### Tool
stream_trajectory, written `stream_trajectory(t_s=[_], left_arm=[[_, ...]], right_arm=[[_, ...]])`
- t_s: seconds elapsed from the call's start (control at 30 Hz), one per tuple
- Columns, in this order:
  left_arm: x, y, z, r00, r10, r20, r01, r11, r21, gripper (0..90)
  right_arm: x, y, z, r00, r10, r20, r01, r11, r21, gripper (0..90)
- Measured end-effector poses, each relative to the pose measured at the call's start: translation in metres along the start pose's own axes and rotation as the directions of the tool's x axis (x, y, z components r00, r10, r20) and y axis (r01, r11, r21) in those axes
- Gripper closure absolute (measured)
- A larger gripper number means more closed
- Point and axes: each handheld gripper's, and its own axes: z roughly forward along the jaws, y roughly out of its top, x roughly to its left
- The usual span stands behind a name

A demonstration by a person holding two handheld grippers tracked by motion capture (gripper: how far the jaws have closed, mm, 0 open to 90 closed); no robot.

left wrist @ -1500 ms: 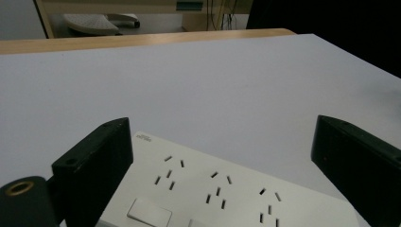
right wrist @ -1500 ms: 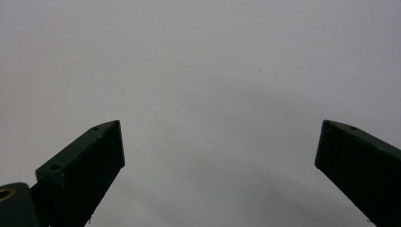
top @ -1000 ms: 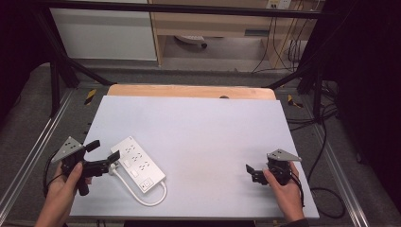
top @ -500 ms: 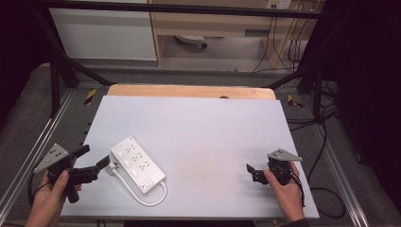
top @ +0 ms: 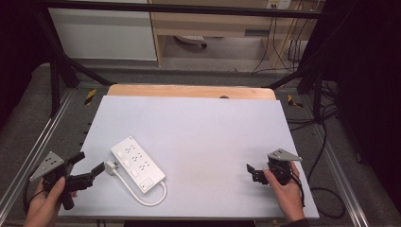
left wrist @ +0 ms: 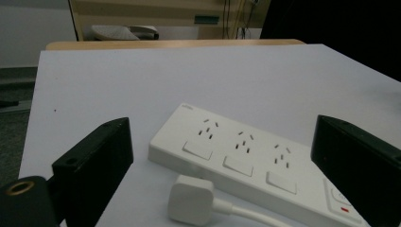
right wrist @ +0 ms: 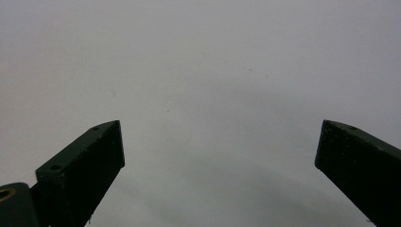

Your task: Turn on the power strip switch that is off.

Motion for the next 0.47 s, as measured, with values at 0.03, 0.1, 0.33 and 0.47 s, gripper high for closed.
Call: stream_trajectory(t_s=[0.03,0.1,0.33,0.47], left_arm=[[0.001,-0.004,0.001,1.0,-0.003,-0.004,0.003,1.0,0.005,7.2],[0.001,-0.012,0.002,0.9998,-0.005,-0.019,0.005,0.9999,0.01,7.8],[-0.004,-0.033,0.018,0.9993,0.038,-0.005,-0.037,0.9926,0.116,8.9],[-0.01,-0.032,0.024,0.9979,0.064,-0.006,-0.063,0.9891,0.133,8.9]], right_arm=[[0.0,0.0,0.0,1.0,0.003,0.001,-0.003,1.0,0.002,2.6],[0.0,0.0,0.0,1.0,0.008,0.004,-0.008,1.0,0.005,2.6],[-0.009,-0.002,0.008,0.9973,0.033,0.066,-0.036,0.998,0.046,2.6],[-0.01,-0.003,0.022,0.9909,0.042,0.128,-0.055,0.994,0.098,2.6]])
